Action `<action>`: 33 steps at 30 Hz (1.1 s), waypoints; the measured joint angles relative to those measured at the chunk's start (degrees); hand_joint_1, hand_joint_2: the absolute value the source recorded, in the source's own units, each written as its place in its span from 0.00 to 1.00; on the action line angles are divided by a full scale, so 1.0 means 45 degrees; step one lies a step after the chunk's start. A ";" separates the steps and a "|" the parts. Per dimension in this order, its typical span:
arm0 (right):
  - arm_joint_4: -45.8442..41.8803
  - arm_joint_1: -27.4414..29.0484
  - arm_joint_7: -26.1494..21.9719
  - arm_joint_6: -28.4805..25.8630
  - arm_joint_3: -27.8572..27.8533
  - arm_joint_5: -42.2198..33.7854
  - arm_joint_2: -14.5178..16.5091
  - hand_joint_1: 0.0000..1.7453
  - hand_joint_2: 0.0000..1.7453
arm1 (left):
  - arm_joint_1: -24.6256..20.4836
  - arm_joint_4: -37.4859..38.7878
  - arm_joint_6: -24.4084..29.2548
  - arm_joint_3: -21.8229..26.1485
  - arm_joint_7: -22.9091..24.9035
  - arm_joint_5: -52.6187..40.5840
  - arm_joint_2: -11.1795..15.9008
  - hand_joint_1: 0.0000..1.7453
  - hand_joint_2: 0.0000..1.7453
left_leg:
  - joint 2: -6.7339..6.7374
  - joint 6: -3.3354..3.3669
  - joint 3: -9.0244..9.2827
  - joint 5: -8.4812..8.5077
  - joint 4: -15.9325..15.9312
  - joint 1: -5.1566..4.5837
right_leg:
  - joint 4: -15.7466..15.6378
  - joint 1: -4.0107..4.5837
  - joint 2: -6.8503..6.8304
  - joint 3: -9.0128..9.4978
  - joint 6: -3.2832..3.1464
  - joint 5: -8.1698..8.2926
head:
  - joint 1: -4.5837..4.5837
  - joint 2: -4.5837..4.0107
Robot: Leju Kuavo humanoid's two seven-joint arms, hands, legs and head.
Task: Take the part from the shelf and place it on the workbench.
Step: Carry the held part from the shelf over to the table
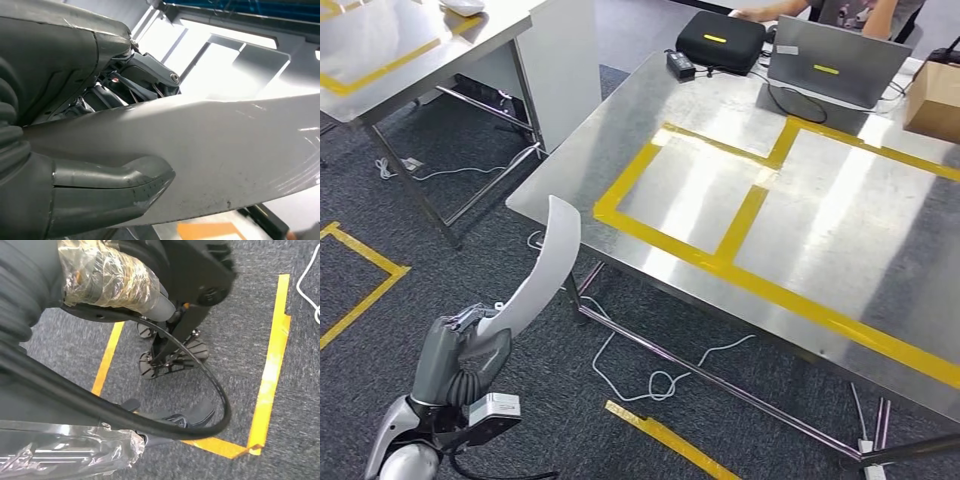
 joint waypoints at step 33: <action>0.1514 -0.0152 -0.0202 -0.0607 0.0526 0.0357 -0.0755 0.00 1.00 | -0.2364 0.1892 -0.0586 -0.0667 0.1100 -0.1380 -0.0219 1.00 1.00 | 0.0323 0.0031 0.0068 -0.0058 0.0014 -0.0044 | -0.1102 -0.0078 -0.0251 0.0415 0.0180 0.0971 | 0.0046 0.0000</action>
